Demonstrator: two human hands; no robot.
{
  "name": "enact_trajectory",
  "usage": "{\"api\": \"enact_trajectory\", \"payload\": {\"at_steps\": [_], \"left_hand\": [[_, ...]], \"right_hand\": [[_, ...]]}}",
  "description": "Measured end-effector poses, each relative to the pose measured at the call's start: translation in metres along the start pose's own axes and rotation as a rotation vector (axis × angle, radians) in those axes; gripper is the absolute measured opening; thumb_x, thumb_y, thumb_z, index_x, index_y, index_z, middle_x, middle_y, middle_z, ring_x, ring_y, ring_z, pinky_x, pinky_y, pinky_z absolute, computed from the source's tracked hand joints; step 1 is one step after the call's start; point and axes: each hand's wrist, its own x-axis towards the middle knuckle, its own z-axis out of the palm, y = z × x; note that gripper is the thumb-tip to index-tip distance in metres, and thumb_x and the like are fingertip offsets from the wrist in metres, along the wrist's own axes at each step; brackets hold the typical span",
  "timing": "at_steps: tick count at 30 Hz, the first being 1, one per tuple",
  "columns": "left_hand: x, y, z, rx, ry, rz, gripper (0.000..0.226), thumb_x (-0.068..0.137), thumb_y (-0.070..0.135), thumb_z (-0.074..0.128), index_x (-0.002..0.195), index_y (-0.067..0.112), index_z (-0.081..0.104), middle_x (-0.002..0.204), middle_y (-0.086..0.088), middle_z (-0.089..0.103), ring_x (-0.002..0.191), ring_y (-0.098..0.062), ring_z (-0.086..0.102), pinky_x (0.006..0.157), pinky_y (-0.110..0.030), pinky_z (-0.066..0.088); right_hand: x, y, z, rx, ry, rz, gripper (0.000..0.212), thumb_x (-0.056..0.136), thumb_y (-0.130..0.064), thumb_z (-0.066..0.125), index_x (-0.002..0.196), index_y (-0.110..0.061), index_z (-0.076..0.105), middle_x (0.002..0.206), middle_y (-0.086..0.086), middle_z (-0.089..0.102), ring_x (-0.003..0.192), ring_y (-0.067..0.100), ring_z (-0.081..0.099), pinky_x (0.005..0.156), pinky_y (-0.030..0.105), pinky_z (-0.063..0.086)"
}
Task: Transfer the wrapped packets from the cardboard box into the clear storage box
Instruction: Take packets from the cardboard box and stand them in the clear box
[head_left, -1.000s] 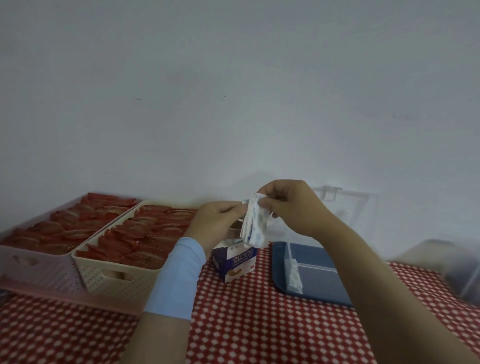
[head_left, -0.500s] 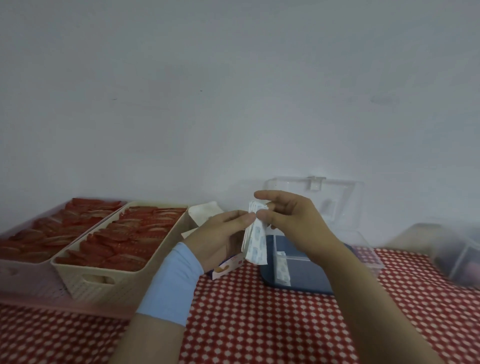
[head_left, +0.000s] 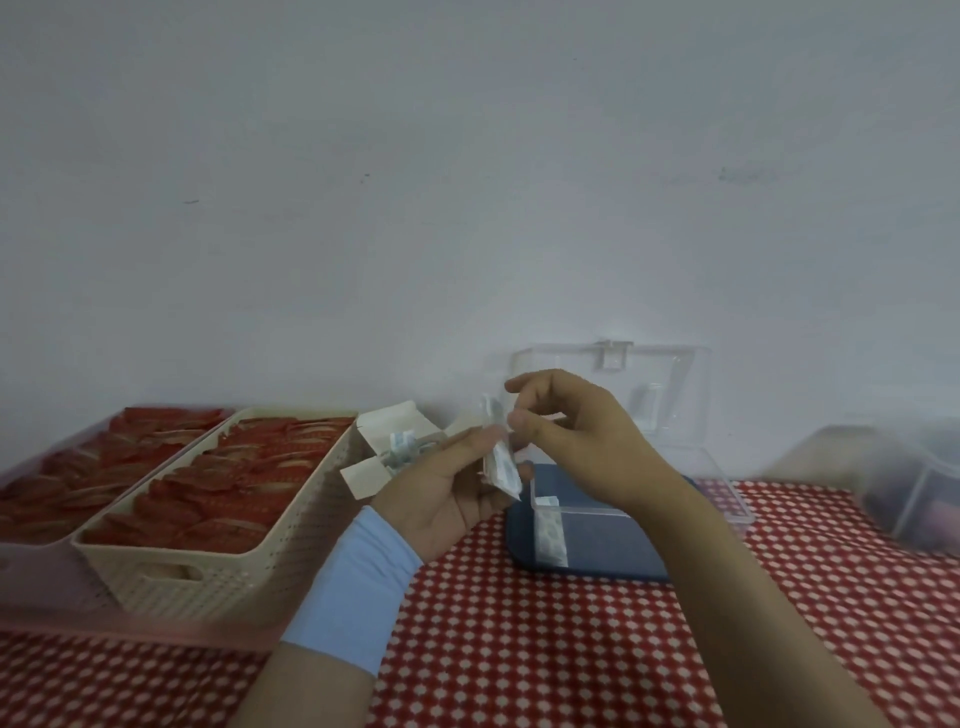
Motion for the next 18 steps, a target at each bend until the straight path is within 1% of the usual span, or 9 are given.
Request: {"api": "enact_trajectory", "payload": {"at_steps": [1, 3, 5, 7, 9, 12, 14, 16, 18], "left_hand": [[-0.001, 0.003, -0.001, -0.012, 0.010, 0.008, 0.032, 0.078, 0.021, 0.068, 0.103, 0.002, 0.071, 0.099, -0.015, 0.071, 0.078, -0.022, 0.071, 0.063, -0.030, 0.061], [-0.001, 0.006, -0.004, -0.021, -0.004, 0.000, 0.030, 0.080, 0.023, 0.068, 0.103, 0.004, 0.071, 0.098, -0.012, 0.070, 0.081, -0.022, 0.071, 0.070, -0.034, 0.061], [-0.002, 0.007, -0.005, -0.013, -0.026, -0.031, 0.026, 0.082, 0.026, 0.067, 0.099, 0.009, 0.075, 0.098, -0.009, 0.071, 0.085, -0.025, 0.072, 0.073, -0.038, 0.061], [-0.002, 0.006, -0.006, 0.010, -0.043, -0.040, 0.027, 0.083, 0.027, 0.065, 0.100, 0.009, 0.076, 0.104, -0.012, 0.072, 0.092, -0.027, 0.072, 0.074, -0.041, 0.060], [-0.004, 0.006, -0.004, 0.020, -0.054, -0.040, 0.026, 0.082, 0.024, 0.064, 0.099, 0.008, 0.076, 0.104, -0.014, 0.073, 0.092, -0.027, 0.073, 0.071, -0.038, 0.061], [-0.008, 0.006, -0.001, 0.022, -0.090, -0.048, 0.027, 0.081, 0.018, 0.061, 0.102, 0.003, 0.070, 0.100, -0.014, 0.074, 0.086, -0.025, 0.074, 0.063, -0.034, 0.061], [-0.008, 0.006, -0.001, 0.029, -0.098, -0.045, 0.031, 0.081, 0.017, 0.062, 0.109, 0.002, 0.063, 0.104, -0.014, 0.074, 0.089, -0.025, 0.074, 0.066, -0.034, 0.061], [-0.007, 0.006, -0.002, 0.036, -0.095, -0.042, 0.033, 0.081, 0.018, 0.063, 0.110, 0.002, 0.062, 0.108, -0.015, 0.073, 0.091, -0.026, 0.073, 0.069, -0.035, 0.062], [-0.007, 0.007, -0.002, 0.041, -0.099, -0.045, 0.033, 0.082, 0.018, 0.063, 0.110, 0.001, 0.064, 0.111, -0.017, 0.072, 0.091, -0.026, 0.073, 0.071, -0.036, 0.062]], "right_hand": [[-0.002, -0.004, -0.001, -0.057, -0.049, -0.027, 0.014, 0.081, -0.035, 0.078, 0.088, -0.028, 0.067, 0.125, -0.021, 0.062, 0.109, 0.000, 0.063, 0.098, 0.036, 0.051], [-0.007, -0.012, 0.000, -0.191, -0.184, -0.048, 0.035, 0.064, -0.042, 0.088, 0.088, -0.032, 0.064, 0.139, -0.031, 0.048, 0.125, -0.010, 0.047, 0.103, 0.021, 0.040], [-0.009, -0.016, 0.005, -0.280, -0.248, -0.058, 0.051, 0.055, -0.041, 0.094, 0.091, -0.034, 0.059, 0.146, -0.034, 0.038, 0.130, -0.014, 0.038, 0.099, 0.010, 0.035], [-0.009, -0.015, 0.011, -0.301, -0.215, -0.093, 0.052, 0.056, -0.035, 0.096, 0.090, -0.029, 0.057, 0.144, -0.030, 0.041, 0.126, -0.015, 0.042, 0.091, 0.005, 0.040], [-0.008, -0.012, 0.013, -0.277, -0.170, -0.124, 0.047, 0.059, -0.026, 0.095, 0.087, -0.021, 0.058, 0.134, -0.022, 0.052, 0.116, -0.007, 0.052, 0.087, 0.010, 0.047], [-0.008, -0.010, 0.012, -0.253, -0.135, -0.175, 0.040, 0.061, -0.019, 0.093, 0.085, -0.016, 0.060, 0.120, -0.009, 0.058, 0.108, 0.004, 0.058, 0.086, 0.014, 0.048], [-0.008, -0.009, 0.013, -0.246, -0.147, -0.175, 0.043, 0.061, -0.020, 0.093, 0.087, -0.013, 0.060, 0.122, -0.006, 0.057, 0.107, 0.006, 0.057, 0.085, 0.016, 0.050], [-0.008, -0.008, 0.013, -0.242, -0.157, -0.156, 0.047, 0.060, -0.021, 0.094, 0.088, -0.012, 0.058, 0.122, -0.005, 0.057, 0.105, 0.007, 0.057, 0.082, 0.016, 0.051], [-0.008, -0.006, 0.014, -0.238, -0.156, -0.163, 0.046, 0.060, -0.018, 0.095, 0.086, -0.013, 0.057, 0.119, -0.005, 0.058, 0.104, 0.006, 0.059, 0.081, 0.011, 0.048]]}}
